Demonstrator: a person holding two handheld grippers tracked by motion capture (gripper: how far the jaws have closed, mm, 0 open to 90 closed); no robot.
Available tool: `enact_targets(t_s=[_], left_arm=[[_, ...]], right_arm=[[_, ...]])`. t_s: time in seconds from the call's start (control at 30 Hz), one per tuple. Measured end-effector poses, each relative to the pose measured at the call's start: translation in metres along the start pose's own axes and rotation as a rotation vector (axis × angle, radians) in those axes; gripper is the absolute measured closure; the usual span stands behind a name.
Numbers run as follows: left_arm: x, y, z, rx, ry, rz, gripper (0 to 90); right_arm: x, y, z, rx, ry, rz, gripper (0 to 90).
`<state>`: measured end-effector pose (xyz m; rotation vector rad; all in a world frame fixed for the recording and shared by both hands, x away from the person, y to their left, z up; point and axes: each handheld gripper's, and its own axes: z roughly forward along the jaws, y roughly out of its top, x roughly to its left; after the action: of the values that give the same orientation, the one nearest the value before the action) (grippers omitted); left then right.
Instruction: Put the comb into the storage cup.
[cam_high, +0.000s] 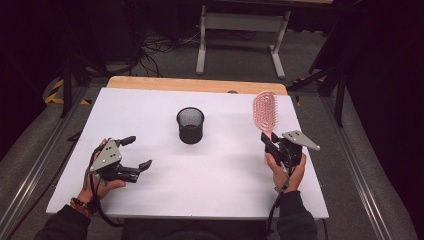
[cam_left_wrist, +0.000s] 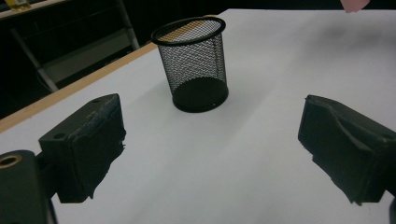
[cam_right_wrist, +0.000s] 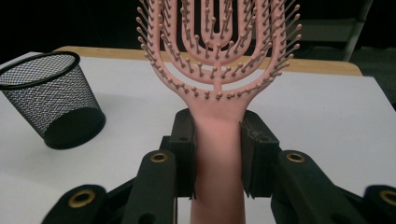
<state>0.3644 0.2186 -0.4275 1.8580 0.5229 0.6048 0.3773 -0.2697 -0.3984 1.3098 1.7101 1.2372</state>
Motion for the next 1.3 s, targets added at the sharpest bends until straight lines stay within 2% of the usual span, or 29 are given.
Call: enact_targets(t_s=[0.1,0.13,0.17,0.23,0.27,0.33,0.37,0.4,0.43,0.5,0.57,0.6,0.63,0.67,0.73,0.87,0.97,1.03,1.1,1.13,1.23,1.3], left_arm=[[0.003,0.013,0.005,-0.032,-0.010,-0.004,8.5],[0.003,0.013,0.005,-0.032,-0.010,-0.004,8.5],[0.003,0.023,0.009,-0.049,-0.009,0.001,8.5],[0.003,0.027,0.010,-0.059,-0.004,0.001,8.5],[0.002,0.036,0.015,-0.080,-0.006,-0.008,8.4],[0.001,0.041,0.017,-0.084,-0.013,-0.008,8.5],[0.000,0.049,0.022,-0.102,-0.014,-0.006,8.4],[0.000,0.049,0.022,-0.102,-0.014,-0.006,8.5],[-0.004,0.055,0.028,-0.106,-0.023,-0.004,8.5],[-0.006,0.058,0.030,-0.111,-0.027,-0.003,8.5],[-0.013,0.066,0.040,-0.120,-0.046,-0.003,8.5],[-0.013,0.066,0.040,-0.120,-0.046,-0.003,8.5],[-0.015,0.068,0.043,-0.124,-0.053,-0.003,8.7],[-0.018,0.073,0.050,-0.128,-0.075,-0.011,9.1],[-0.021,0.076,0.053,-0.135,-0.083,-0.016,9.3],[-0.029,0.086,0.062,-0.155,-0.114,-0.044,11.1],[-0.037,0.095,0.072,-0.173,-0.177,-0.079,13.1],[-0.041,0.100,0.079,-0.169,-0.201,-0.101,14.0],[-0.045,0.102,0.083,-0.184,-0.245,-0.108,13.7],[-0.045,0.102,0.083,-0.184,-0.245,-0.108,13.8],[-0.055,0.103,0.088,-0.163,-0.244,-0.073,14.2],[-0.057,0.104,0.090,-0.159,-0.226,-0.089,16.1]], right_arm=[[0.008,0.000,0.002,-0.028,0.015,-0.003,69.6],[0.011,0.001,0.002,-0.031,0.025,-0.014,69.5],[0.015,0.001,0.003,-0.036,0.026,-0.034,69.6],[0.023,0.003,0.003,-0.058,0.042,-0.058,69.5],[0.027,0.003,0.004,-0.068,0.046,-0.064,69.6],[0.030,0.004,0.005,-0.077,0.053,-0.073,69.5],[0.037,0.003,0.005,-0.088,0.071,-0.085,69.5],[0.041,0.002,0.005,-0.091,0.078,-0.097,69.5],[0.044,0.002,0.005,-0.098,0.085,-0.103,69.5],[0.047,0.002,0.005,-0.103,0.094,-0.101,69.6],[0.056,0.002,0.004,-0.109,0.130,-0.090,69.5],[0.056,0.002,0.004,-0.109,0.130,-0.090,69.5],[0.064,0.001,0.003,-0.118,0.136,-0.115,69.5],[0.068,0.001,0.002,-0.124,0.144,-0.121,69.5],[0.072,0.000,0.002,-0.130,0.157,-0.118,69.5],[0.087,-0.002,0.002,-0.151,0.178,-0.151,69.5],[0.098,-0.005,0.003,-0.162,0.190,-0.184,69.6],[0.107,-0.008,0.005,-0.166,0.208,-0.206,69.5],[0.112,-0.011,0.007,-0.169,0.220,-0.213,69.5],[0.114,-0.012,0.007,-0.171,0.231,-0.216,69.5],[0.118,-0.015,0.007,-0.183,0.248,-0.215,69.5],[0.123,-0.017,0.005,-0.199,0.255,-0.233,69.5]])
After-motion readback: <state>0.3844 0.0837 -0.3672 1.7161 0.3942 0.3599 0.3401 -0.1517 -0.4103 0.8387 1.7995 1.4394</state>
